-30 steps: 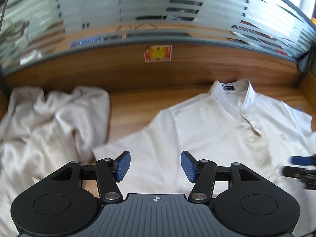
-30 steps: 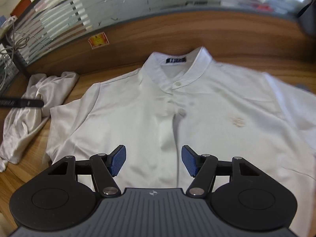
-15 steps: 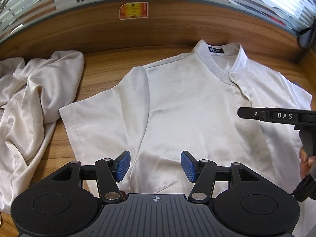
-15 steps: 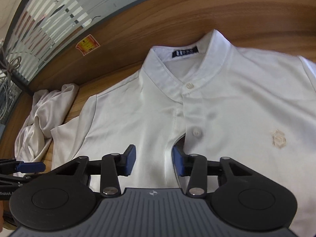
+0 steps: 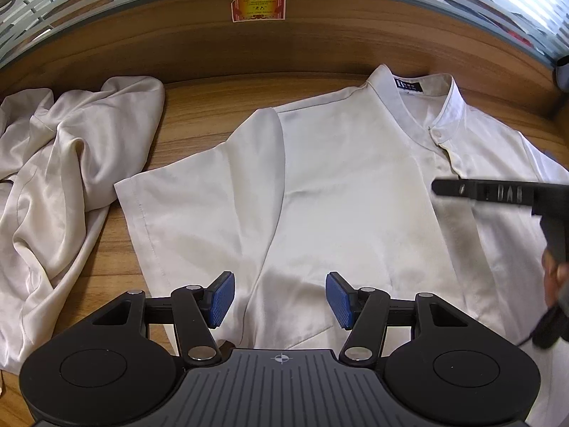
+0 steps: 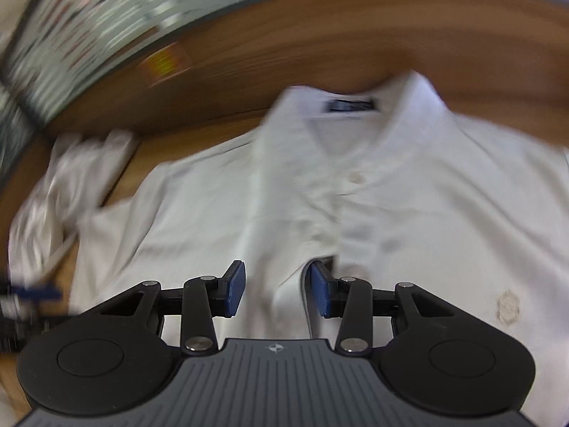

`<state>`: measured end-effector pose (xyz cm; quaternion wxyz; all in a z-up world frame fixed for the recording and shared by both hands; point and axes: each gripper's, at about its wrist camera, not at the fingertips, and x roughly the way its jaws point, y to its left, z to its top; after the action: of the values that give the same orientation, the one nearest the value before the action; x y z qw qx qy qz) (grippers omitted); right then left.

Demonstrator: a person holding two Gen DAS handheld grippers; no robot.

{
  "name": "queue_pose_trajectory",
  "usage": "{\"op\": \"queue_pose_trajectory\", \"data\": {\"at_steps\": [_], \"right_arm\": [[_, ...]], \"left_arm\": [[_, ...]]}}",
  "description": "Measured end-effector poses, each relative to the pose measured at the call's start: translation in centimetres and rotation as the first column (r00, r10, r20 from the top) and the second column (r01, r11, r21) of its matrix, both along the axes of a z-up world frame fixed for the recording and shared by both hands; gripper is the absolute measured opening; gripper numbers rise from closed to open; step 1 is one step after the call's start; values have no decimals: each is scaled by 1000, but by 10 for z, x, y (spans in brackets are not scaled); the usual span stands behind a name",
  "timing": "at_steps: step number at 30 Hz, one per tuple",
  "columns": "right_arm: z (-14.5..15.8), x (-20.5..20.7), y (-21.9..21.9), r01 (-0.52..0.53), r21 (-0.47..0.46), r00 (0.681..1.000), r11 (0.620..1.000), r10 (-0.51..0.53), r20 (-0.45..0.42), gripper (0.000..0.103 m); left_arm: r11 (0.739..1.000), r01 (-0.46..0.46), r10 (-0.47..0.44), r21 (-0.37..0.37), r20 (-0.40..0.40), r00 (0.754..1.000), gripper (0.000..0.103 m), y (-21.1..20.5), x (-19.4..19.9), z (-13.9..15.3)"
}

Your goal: Fold clothes

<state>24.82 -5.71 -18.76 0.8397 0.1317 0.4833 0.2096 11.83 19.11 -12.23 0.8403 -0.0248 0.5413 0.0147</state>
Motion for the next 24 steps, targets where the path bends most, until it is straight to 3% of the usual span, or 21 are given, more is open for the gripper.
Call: {"op": "queue_pose_trajectory", "data": {"at_steps": [5,6,7,9,12,16,18,24], "right_arm": [[-12,13,-23,158,121,984,980,-146,-99,38],[-13,14,-23,169,127,982,977,-156,-102,32],[-15,15,-22,172,123,982,977,-160,-99,18],[-13,14,-16,148,93,988,985,-142,-67,10],[3,3,1,43,38,998,998,-45,52,10],[17,-11,21,-81,-104,975,991,101,197,11],[14,-6,22,-84,-128,978,988,106,179,11],[-3,21,-2,17,-67,998,998,-12,67,11]], "left_arm": [[1000,-11,11,-7,1,1000,60,2,-5,-1],[1000,-13,13,-9,1,1000,60,3,-6,-2],[1000,-14,14,-10,1,1000,60,2,-8,-2],[1000,-11,11,-10,4,1000,60,2,-10,-2],[1000,-1,1,-5,10,1000,60,1,-14,-1],[1000,4,-4,-3,11,1000,60,0,-17,-3],[1000,1,-1,-4,8,1000,60,0,-18,-5],[1000,13,-13,9,2,1000,60,1,-20,-12]]}}
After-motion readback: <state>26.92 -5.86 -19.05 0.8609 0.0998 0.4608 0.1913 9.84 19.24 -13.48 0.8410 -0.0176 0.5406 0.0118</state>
